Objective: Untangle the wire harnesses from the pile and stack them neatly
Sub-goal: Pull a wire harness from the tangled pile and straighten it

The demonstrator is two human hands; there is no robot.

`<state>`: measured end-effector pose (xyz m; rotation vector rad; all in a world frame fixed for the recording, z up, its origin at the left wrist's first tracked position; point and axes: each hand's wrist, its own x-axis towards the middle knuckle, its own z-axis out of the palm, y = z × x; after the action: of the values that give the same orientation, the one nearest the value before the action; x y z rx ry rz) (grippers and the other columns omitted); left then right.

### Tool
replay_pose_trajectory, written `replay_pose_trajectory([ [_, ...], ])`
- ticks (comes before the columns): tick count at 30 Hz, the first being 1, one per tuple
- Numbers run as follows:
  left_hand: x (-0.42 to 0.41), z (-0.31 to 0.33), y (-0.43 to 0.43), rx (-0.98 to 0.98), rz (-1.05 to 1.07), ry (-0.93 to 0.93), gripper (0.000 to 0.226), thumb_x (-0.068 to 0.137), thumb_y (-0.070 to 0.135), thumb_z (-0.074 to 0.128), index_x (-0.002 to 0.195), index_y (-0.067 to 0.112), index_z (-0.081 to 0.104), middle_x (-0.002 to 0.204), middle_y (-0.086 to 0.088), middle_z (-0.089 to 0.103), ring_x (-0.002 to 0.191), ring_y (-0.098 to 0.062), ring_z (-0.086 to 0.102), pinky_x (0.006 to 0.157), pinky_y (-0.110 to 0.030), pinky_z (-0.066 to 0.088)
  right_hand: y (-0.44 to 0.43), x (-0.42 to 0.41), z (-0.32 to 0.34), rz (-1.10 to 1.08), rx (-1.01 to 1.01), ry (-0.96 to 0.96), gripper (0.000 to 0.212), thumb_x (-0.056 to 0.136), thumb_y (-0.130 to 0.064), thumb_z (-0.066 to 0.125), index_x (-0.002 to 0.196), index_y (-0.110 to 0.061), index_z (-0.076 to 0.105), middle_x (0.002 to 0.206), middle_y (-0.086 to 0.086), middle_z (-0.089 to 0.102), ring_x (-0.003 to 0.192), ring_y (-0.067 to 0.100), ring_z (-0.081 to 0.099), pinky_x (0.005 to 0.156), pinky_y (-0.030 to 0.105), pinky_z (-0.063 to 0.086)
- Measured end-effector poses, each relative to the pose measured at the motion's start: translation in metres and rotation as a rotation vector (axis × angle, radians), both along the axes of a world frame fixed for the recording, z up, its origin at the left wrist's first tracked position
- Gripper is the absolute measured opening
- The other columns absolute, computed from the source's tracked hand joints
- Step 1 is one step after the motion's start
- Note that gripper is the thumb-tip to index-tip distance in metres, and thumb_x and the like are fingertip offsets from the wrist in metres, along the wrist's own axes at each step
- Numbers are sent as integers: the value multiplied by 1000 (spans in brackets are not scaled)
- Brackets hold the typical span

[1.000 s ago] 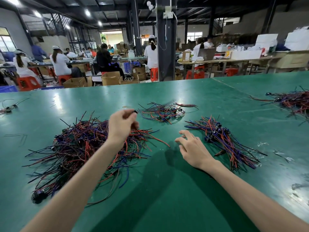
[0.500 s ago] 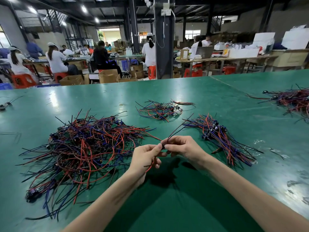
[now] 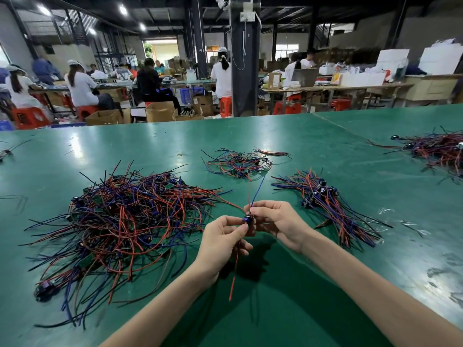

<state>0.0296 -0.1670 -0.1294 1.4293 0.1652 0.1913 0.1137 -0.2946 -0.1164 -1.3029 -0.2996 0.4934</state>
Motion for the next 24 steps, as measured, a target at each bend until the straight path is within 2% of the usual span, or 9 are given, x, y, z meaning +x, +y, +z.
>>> replay_pose_trajectory([
  [3,-1,-3,1,82,42,-21,6,89,2,61,92,3,56,73,-5,73,44,-14,59,41,-23,47,0,-1,0,-1,12,-3,3,83,4,62,84,4,65,67,10,66,55,15,62,58,23,56],
  [5,-1,-4,2,215,70,-52,8,87,4,65,89,5,57,72,-4,73,45,-16,60,42,-27,51,0,-1,0,-1,-2,-14,3,82,3,63,81,3,66,66,10,67,53,15,62,56,24,55],
  [8,-1,-5,2,454,120,-117,14,82,9,72,84,12,58,70,-3,72,56,-17,66,54,-34,56,0,-2,1,2,-43,-32,9,85,1,61,81,0,69,66,9,68,55,16,64,54,26,55],
  [10,-1,-5,1,518,120,-148,18,81,11,74,81,17,57,72,-5,71,61,-19,68,62,-37,56,-1,-2,2,9,-59,-40,12,87,1,59,82,-2,70,68,10,68,58,16,65,54,26,55],
  [13,-1,-3,0,523,90,-146,20,79,13,75,80,16,56,73,-10,71,65,-20,69,65,-35,54,-2,-3,3,21,-55,-30,14,88,1,58,82,-2,70,66,8,68,59,14,65,52,26,54],
  [15,-2,0,0,517,106,-123,19,79,23,75,76,14,59,71,-8,72,63,-18,68,61,-32,53,-2,-4,3,24,-51,-31,14,89,1,57,82,-2,69,64,6,66,56,11,63,53,24,54],
  [18,0,5,4,438,188,-83,30,84,37,67,70,11,62,64,-3,71,56,-18,65,56,-33,51,0,-6,5,28,-111,-107,14,88,1,57,82,-4,69,64,5,64,54,9,59,58,24,55],
  [21,5,8,12,429,207,-93,15,86,28,67,77,16,67,69,5,68,60,-7,59,60,-25,50,2,-12,7,75,-184,-191,15,88,2,58,80,-7,68,60,-2,64,53,5,57,58,20,52],
  [24,6,8,14,197,34,-60,5,86,14,67,85,14,71,70,8,68,62,0,57,54,-18,48,6,-19,6,120,-205,-229,19,88,4,56,79,-7,67,59,-4,63,52,4,56,55,17,49],
])
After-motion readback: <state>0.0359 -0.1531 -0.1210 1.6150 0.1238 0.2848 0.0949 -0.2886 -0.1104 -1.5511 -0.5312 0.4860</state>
